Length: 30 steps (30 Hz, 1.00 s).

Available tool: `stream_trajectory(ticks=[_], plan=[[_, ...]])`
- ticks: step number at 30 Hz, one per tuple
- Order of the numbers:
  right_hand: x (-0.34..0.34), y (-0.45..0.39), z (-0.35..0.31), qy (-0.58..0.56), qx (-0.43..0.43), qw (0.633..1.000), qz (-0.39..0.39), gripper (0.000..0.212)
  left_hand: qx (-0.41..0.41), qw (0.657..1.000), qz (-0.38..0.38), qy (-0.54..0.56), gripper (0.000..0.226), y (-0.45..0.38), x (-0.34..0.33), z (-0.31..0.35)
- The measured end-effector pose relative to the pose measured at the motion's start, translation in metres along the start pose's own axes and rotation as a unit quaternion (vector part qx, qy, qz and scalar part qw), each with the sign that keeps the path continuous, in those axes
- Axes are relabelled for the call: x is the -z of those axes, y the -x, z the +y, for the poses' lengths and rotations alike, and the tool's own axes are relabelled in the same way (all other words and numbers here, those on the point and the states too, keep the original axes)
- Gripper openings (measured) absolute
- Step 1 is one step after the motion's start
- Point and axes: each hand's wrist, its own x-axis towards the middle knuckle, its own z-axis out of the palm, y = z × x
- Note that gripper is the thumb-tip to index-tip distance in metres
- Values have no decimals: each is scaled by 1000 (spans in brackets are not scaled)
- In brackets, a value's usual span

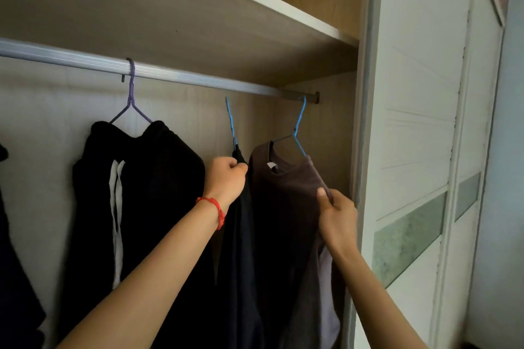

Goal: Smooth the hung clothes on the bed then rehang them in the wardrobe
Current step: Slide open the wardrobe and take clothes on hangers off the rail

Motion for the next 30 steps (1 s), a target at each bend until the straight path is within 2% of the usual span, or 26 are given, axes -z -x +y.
stream_trajectory(ticks=[4, 9, 15, 19, 25, 30], plan=[[43, 44, 1, 54, 0, 998, 19, 37, -18, 999, -36, 28, 30, 44, 11, -14], [102, 111, -21, 60, -20, 996, 64, 38, -55, 993, -73, 73, 33, 102, 28, -20], [166, 199, -76, 80, -26, 984, 158, 37, -111, 972, -154, 142, 24, 161, 62, 2], [221, 261, -119, 108, -14, 967, 229, 37, -134, 946, -219, 200, 17, 210, 93, 14], [287, 354, -176, 137, -29, 933, 332, 38, -172, 884, -322, 291, 5, 266, 111, 42], [324, 411, -197, 184, -59, 885, 423, 27, -181, 836, -405, 322, 16, 310, 94, 61]])
